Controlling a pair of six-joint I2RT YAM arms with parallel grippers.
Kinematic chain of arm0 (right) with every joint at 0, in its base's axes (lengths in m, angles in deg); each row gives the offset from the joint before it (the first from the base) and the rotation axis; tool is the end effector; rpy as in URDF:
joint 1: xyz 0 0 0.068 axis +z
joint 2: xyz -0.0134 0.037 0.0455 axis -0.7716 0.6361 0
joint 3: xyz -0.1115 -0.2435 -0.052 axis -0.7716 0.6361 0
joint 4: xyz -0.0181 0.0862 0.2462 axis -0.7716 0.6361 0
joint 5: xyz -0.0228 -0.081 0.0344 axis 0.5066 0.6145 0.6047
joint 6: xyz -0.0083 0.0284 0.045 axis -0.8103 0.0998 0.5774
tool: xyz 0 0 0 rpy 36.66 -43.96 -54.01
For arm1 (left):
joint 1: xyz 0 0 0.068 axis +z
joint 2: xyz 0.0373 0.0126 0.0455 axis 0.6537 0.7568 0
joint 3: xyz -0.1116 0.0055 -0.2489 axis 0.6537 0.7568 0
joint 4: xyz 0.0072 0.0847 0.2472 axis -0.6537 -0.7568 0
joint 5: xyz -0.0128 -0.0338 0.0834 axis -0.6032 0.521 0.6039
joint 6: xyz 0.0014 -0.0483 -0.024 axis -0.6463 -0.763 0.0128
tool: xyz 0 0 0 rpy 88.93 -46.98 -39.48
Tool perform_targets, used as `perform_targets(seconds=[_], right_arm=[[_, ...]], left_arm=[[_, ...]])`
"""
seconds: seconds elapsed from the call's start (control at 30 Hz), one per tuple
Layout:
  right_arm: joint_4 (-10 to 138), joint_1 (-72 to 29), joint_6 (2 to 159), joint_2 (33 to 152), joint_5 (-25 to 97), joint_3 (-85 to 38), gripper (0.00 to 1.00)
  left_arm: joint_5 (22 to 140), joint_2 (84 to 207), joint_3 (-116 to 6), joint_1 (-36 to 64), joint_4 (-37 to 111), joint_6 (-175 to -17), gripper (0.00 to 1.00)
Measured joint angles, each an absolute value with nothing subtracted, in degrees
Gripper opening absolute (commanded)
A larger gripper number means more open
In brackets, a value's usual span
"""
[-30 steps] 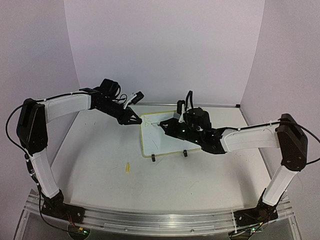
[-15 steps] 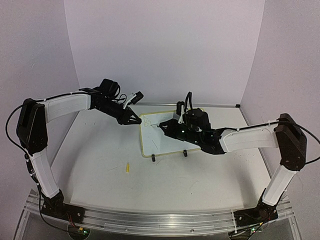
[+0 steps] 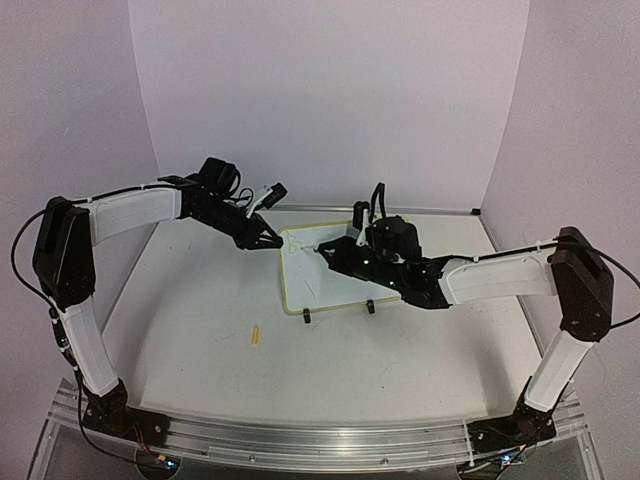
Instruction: Write a sentence on the whiteboard
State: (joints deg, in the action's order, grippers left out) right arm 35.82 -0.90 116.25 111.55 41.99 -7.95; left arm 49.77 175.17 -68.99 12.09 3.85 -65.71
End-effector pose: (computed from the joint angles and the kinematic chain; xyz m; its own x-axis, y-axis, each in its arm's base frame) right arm 0.2587 0.3052 0.2389 -0.6251 0.3032 -0.7193 -0.4835 0.5730 0.6617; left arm 0.3435 -0.2140 0.2708 -0.4007 0.4986 -0.7687 0.9060 0.3404 -0.2515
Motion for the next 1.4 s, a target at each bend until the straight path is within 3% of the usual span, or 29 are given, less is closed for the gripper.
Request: perform_targets(seconds=[1.4], right_arm=[[31.0,-0.98,115.82,107.29,45.88,-3.54,0.0]], left_arm=[[49.8,175.06,-68.99,11.88,3.84,-65.46,0.0]])
